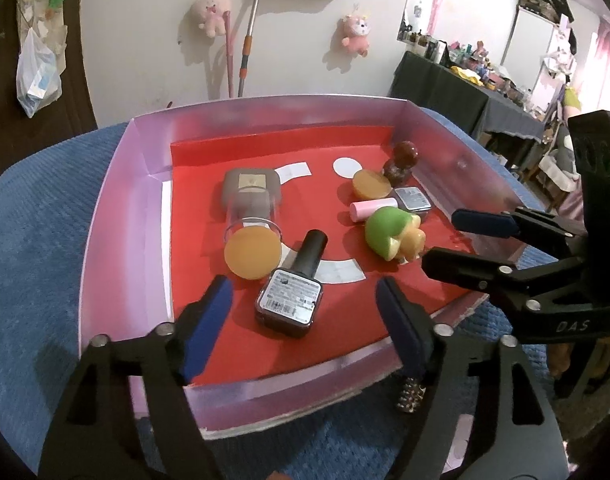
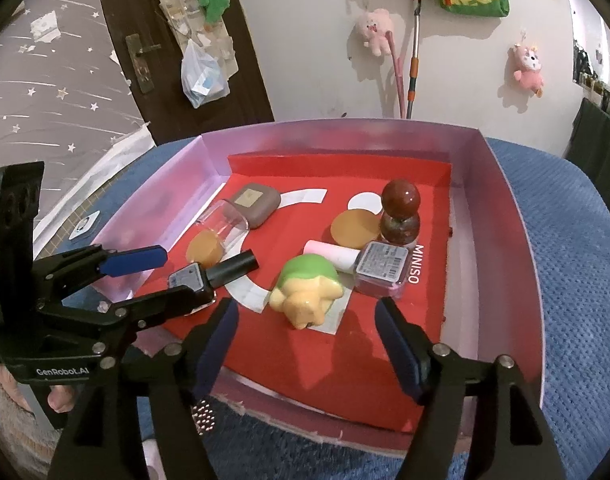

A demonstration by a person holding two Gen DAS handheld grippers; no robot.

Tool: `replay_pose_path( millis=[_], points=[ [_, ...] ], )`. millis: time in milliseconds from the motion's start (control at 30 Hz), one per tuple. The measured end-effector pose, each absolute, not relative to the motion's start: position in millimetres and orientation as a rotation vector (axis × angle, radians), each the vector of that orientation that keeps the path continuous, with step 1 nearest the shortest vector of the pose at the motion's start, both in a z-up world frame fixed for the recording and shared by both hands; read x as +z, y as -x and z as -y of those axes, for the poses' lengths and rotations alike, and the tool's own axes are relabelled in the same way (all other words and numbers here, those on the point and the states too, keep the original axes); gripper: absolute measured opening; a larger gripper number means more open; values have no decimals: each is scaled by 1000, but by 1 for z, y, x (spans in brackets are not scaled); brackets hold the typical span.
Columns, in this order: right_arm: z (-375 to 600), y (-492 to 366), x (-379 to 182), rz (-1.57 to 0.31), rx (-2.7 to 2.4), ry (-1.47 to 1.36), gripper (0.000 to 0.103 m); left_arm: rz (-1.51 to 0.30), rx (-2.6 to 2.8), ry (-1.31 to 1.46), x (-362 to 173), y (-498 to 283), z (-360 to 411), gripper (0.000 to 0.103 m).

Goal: Organize rigid objects
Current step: 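Open both tools to release the bottle and figure in the box, then withdraw both open tools from the box toward the remaining items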

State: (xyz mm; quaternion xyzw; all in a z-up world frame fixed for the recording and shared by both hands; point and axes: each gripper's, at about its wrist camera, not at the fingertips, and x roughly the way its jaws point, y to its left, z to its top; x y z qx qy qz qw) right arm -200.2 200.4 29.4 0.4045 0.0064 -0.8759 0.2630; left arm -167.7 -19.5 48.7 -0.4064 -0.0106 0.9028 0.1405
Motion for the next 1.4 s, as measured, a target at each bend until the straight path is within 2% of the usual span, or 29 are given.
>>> replay_pose_path(
  millis=[167,333,467,533,833,1400],
  points=[
    [-203,192,36,-12,-2378,-1065,82,25,2616,1169,51,162,21,75],
    [-205,184,43,-2,-2377,-1040,87,14,2618,1148,55,151,19,83],
    [-205,178,47,5,-2371,-1023,92,-37,2657,1123,60,142,15,99],
    [-206,175,50,6,-2376,-1012,97,-61,2678,1105,62,137,14,99],
    [-215,159,60,35,-2388,-976,103,-4,2671,1098,66,121,20,99],
    [-230,122,66,73,-2369,-937,103,43,2639,1129,58,93,19,99]
  ],
)
